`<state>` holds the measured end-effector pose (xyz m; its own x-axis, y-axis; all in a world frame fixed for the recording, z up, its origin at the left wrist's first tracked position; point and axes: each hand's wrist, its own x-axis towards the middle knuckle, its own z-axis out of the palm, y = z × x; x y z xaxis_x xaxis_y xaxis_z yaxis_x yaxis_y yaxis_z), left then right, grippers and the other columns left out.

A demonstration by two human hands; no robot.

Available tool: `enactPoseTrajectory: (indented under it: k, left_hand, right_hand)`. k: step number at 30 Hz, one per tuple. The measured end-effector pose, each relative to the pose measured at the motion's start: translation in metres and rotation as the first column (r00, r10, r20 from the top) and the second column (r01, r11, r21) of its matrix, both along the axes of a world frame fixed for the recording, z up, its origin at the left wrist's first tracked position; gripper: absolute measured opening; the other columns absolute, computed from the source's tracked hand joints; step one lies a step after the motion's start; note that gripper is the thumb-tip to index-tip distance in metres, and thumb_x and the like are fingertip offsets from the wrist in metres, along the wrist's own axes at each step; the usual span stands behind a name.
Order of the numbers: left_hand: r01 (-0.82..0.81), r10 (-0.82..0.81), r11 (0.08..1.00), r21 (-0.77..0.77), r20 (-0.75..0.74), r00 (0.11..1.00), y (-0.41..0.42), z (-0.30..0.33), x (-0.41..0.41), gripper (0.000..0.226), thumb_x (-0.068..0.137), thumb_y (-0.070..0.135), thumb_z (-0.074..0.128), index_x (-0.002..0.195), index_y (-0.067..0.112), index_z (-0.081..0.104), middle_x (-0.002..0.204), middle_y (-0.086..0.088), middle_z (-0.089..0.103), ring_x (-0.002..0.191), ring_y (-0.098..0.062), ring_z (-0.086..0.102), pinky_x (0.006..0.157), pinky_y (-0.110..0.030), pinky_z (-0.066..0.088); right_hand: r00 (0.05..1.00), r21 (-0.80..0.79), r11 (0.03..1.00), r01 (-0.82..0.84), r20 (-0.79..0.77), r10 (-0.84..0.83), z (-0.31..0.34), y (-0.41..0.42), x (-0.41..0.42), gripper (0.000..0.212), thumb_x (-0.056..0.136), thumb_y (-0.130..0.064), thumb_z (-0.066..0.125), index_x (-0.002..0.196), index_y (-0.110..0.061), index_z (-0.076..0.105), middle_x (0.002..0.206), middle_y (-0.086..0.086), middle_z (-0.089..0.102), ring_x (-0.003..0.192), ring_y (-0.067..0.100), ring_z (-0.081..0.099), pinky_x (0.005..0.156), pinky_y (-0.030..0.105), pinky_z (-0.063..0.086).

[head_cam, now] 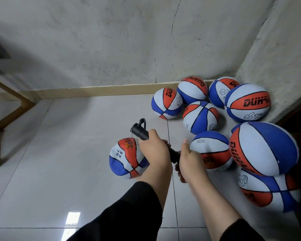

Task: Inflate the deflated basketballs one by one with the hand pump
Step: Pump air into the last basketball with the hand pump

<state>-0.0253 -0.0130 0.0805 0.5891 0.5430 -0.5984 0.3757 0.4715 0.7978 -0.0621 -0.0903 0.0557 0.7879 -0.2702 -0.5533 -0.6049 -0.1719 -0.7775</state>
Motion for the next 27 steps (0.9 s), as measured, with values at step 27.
enactPoseTrajectory:
  k: [27]
  left_hand:
    - [0.067,-0.067,0.998,0.023,0.018,0.998,0.008,0.002,0.007,0.003,0.097,0.025,0.052,0.098,0.022,0.051,0.068,-0.010,0.057,0.060,-0.023,0.058,0.059,-0.033,0.052]
  right_hand:
    - [0.997,0.101,0.992,0.081,-0.021,-0.079,0.003,0.004,-0.003,0.068,0.104,-0.062,0.029,0.094,-0.008,0.068,0.055,0.008,0.059,0.044,0.020,0.049,0.047,0.026,0.038]
